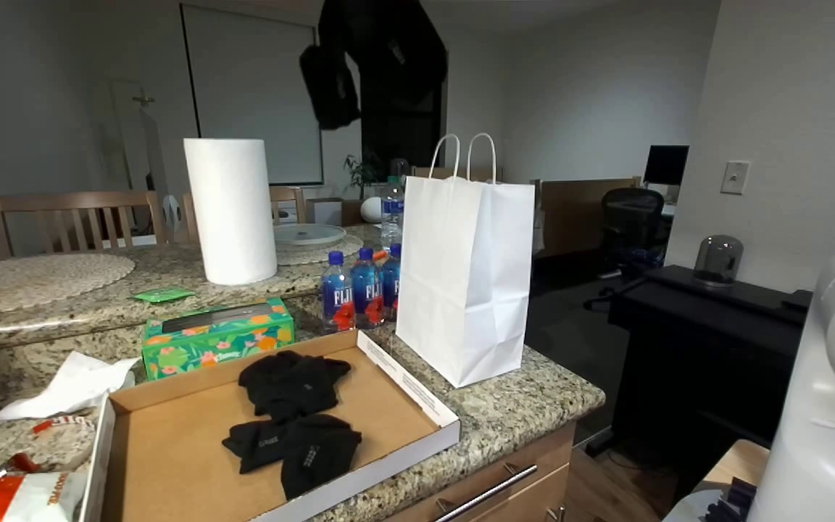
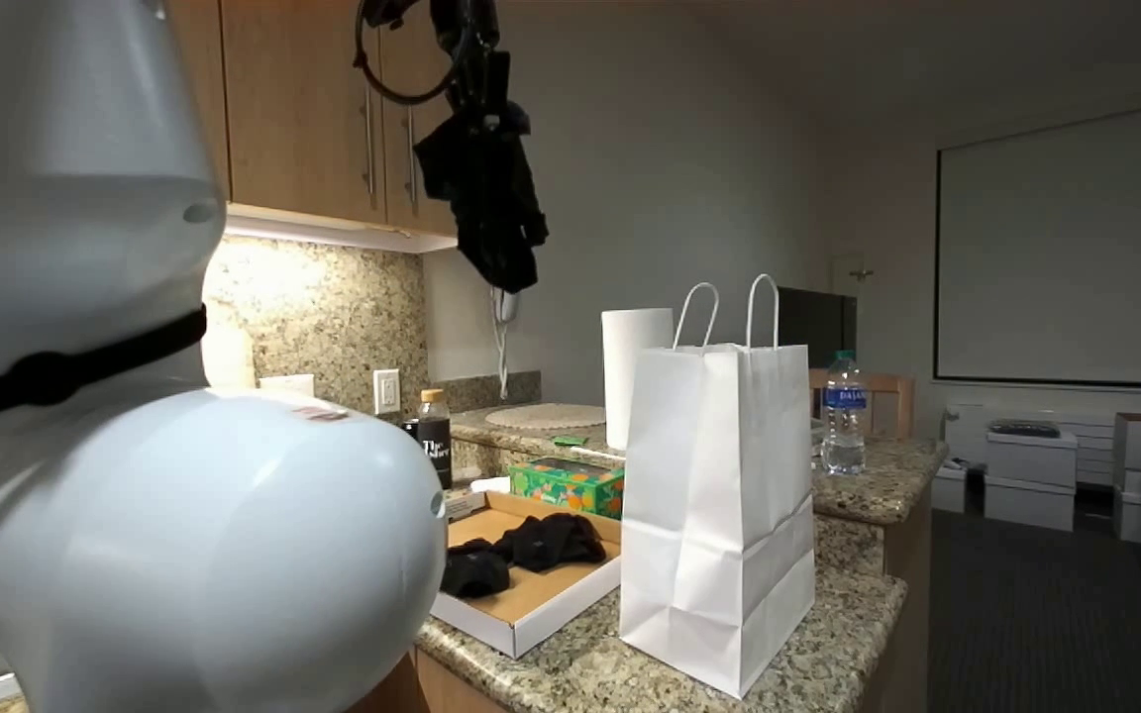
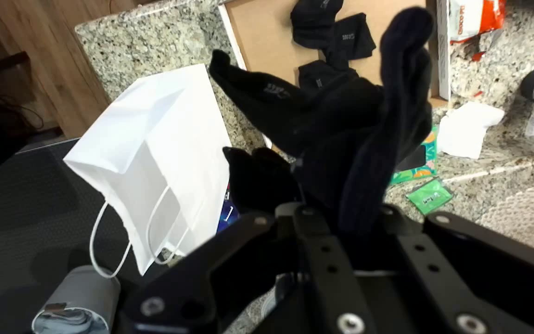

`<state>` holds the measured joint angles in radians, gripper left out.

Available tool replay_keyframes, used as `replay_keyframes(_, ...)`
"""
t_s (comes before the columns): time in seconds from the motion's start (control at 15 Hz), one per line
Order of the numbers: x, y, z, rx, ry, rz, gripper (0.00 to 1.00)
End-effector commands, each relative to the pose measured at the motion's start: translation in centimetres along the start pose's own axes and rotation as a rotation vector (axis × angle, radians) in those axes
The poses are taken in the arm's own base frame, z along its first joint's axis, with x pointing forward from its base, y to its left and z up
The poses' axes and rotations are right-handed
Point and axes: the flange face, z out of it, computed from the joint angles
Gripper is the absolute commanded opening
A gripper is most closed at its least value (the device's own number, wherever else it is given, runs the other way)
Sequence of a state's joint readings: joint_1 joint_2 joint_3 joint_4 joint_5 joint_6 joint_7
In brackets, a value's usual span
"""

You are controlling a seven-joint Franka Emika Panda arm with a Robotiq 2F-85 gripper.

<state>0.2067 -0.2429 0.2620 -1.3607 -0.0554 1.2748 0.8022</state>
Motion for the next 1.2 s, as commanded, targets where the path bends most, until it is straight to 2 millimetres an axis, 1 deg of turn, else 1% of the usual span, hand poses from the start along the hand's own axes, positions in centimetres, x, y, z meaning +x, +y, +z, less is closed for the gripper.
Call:
replay_keyframes(0.0,2.5,4.4,-3.0,-0.007,0.041,-0.029,0.11)
replay_keyframes(0.13,4.6,6.9,-3.9,-0.029,0.098,-0.013,0.12)
replay_keyframes(0.2,6.0,8.3,-4.0,-0.052,0.126,0.004,0.12)
replay_keyframes(0.27,7.0,9.5,-4.0,-0.066,0.137,0.015,0.12)
replay_keyframes(0.33,8.5,11.0,-3.7,-0.079,0.141,0.027,0.12)
replay_keyframes(0.4,9.5,12.0,-3.6,-0.088,0.145,0.040,0.12)
replay_keyframes(0.53,10.8,13.8,-3.1,-0.103,0.138,0.042,0.12)
replay_keyframes(0.6,9.7,12.8,-3.1,-0.083,0.121,0.060,0.18)
replay_keyframes(0.73,10.8,13.9,-2.6,-0.092,0.112,0.067,0.18)
replay_keyframes(0.87,10.9,13.8,-2.5,-0.093,0.111,0.066,0.18)
replay_keyframes(0.93,10.8,13.7,-2.6,-0.092,0.112,0.063,0.11)
replay_keyframes(1.07,11.1,14.3,-2.2,-0.090,0.098,0.046,0.11)
replay_keyframes(1.13,11.7,14.7,-1.8,-0.074,0.082,0.032,0.11)
